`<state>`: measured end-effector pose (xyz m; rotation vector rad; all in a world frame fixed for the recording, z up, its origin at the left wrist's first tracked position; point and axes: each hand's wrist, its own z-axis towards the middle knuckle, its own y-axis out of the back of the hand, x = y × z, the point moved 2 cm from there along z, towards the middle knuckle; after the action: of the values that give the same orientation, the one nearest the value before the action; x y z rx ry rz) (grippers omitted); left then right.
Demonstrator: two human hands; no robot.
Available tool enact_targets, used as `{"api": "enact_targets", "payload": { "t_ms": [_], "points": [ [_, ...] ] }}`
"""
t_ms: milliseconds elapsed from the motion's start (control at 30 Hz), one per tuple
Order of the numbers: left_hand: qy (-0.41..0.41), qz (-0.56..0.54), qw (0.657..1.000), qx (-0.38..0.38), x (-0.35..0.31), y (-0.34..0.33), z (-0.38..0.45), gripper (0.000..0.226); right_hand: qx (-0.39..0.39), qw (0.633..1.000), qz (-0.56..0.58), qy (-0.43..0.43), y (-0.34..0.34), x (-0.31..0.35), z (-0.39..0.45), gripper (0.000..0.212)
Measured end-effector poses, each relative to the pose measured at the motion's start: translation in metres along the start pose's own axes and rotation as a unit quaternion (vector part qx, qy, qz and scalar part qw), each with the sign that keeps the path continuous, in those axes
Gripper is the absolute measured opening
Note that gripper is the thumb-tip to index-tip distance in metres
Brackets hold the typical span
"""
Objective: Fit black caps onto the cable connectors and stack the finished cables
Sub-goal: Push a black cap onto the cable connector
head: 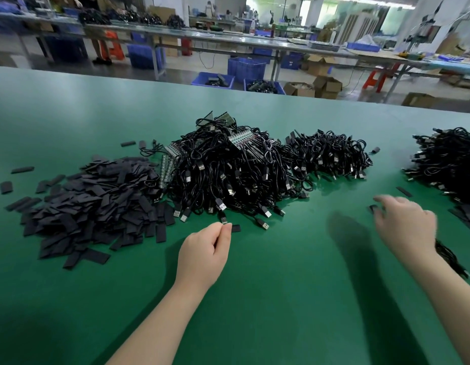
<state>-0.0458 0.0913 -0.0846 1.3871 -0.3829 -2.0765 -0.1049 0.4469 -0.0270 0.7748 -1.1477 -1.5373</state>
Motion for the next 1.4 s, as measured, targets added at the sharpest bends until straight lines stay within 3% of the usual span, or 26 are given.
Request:
{"api": "enact_targets", "payload": {
  "t_ms": [100,267,333,433,533,633,700,767,900,1000,1100,1233,1400],
  "points": [
    [0.001,-0.012,1.000,-0.002,0.000,0.001,0.000,0.046,-0.054,0.974,0.199,0.090,0.025,0.067,0.007,0.029],
    [0.006,-0.007,1.000,-0.007,0.002,0.004,0.002,0.047,-0.104,0.913,0.299,0.256,0.056,0.186,0.007,0.024],
    [0.009,-0.010,1.000,-0.006,0.002,0.005,0.003,0.047,-0.069,0.917,0.264,0.292,0.054,0.224,0.010,0.036],
    [0.006,-0.011,1.000,0.005,0.001,0.005,0.003,0.047,-0.042,0.956,0.072,0.282,0.041,0.262,0.024,0.057],
    [-0.001,-0.010,1.000,0.012,0.002,0.006,0.002,0.047,-0.035,0.969,-0.012,0.246,0.030,0.276,0.044,0.037],
    [-0.002,-0.010,1.000,0.015,0.004,0.006,0.002,0.046,-0.024,0.979,-0.003,0.203,0.032,0.275,0.063,0.014],
    [-0.002,-0.009,1.000,0.018,0.004,0.004,0.003,0.045,-0.027,0.988,0.032,0.148,0.036,0.263,0.078,0.020],
    [0.001,-0.003,1.000,0.023,0.004,0.003,0.003,0.045,0.001,0.989,0.137,0.059,0.042,0.243,0.097,0.026],
    [0.011,-0.005,0.999,0.030,0.003,0.002,0.003,0.045,0.016,0.936,0.344,-0.066,0.062,0.189,0.128,0.033],
    [0.015,-0.008,0.999,0.030,0.001,0.002,0.003,0.044,-0.035,0.877,0.466,-0.109,0.081,0.159,0.144,0.035],
    [0.041,-0.032,0.998,0.030,0.001,0.001,0.002,0.043,-0.127,0.824,0.542,-0.107,0.113,0.142,0.138,0.018],
    [0.060,-0.065,0.995,0.037,0.003,0.003,0.001,0.038,-0.206,0.847,0.489,-0.026,0.140,0.113,0.104,0.035],
    [0.048,-0.083,0.994,0.045,0.004,0.000,0.001,0.038,-0.157,0.940,0.297,0.066,0.129,0.087,0.027,0.039]
  ]
}}
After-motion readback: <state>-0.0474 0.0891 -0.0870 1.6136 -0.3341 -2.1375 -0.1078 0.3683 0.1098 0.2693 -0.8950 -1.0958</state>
